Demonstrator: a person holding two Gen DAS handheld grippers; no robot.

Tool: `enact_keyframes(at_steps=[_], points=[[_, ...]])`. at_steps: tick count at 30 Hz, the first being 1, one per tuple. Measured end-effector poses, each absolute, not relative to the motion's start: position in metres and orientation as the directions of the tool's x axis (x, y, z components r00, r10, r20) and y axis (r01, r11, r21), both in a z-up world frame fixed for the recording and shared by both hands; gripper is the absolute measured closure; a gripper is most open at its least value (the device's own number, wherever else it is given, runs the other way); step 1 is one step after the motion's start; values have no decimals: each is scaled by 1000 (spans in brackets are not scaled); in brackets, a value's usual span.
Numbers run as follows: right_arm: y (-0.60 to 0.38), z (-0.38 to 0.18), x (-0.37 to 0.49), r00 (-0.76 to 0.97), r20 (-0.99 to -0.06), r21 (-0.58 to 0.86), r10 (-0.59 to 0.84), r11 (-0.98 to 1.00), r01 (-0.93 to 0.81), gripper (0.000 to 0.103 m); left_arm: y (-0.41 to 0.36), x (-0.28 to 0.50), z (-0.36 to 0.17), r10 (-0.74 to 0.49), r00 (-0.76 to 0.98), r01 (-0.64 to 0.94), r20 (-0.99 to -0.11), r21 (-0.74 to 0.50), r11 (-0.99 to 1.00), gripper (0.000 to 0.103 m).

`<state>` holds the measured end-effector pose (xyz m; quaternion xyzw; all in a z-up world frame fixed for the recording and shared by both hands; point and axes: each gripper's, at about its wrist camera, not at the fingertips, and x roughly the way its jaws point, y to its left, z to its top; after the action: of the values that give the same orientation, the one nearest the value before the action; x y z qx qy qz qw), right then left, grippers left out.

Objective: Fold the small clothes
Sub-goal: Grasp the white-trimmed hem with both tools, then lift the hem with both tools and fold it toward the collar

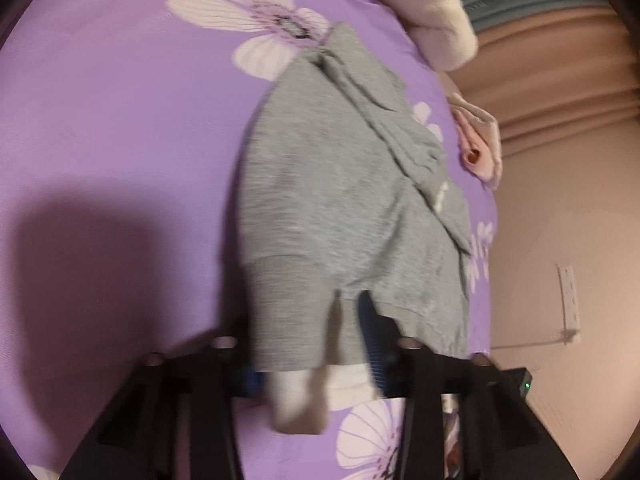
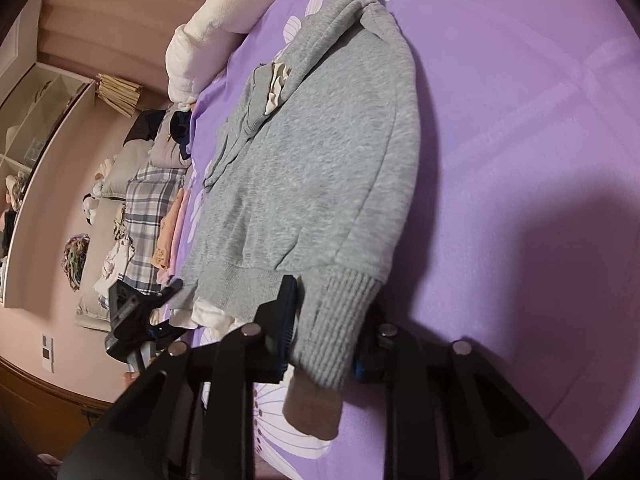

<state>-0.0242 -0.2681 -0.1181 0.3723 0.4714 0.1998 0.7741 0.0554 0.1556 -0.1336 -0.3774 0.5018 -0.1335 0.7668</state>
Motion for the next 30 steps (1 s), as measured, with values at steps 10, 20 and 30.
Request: enact_keyframes(at_steps=[10,20,30], points=[[-271,-104,-25,511,-534,788,674,615,12,85,160,58,-123,-669,481,-113,-567,-797,593,91],[-270,-67,-19,560,-456,800,691,595,-83,86,152,61,-84,-687,527,9,-500,-805,593,92],[-280,-41,-12,608,-410,796,680,592,-126,86,153,81,-60,-698,550,47,-458,-818,574,92]])
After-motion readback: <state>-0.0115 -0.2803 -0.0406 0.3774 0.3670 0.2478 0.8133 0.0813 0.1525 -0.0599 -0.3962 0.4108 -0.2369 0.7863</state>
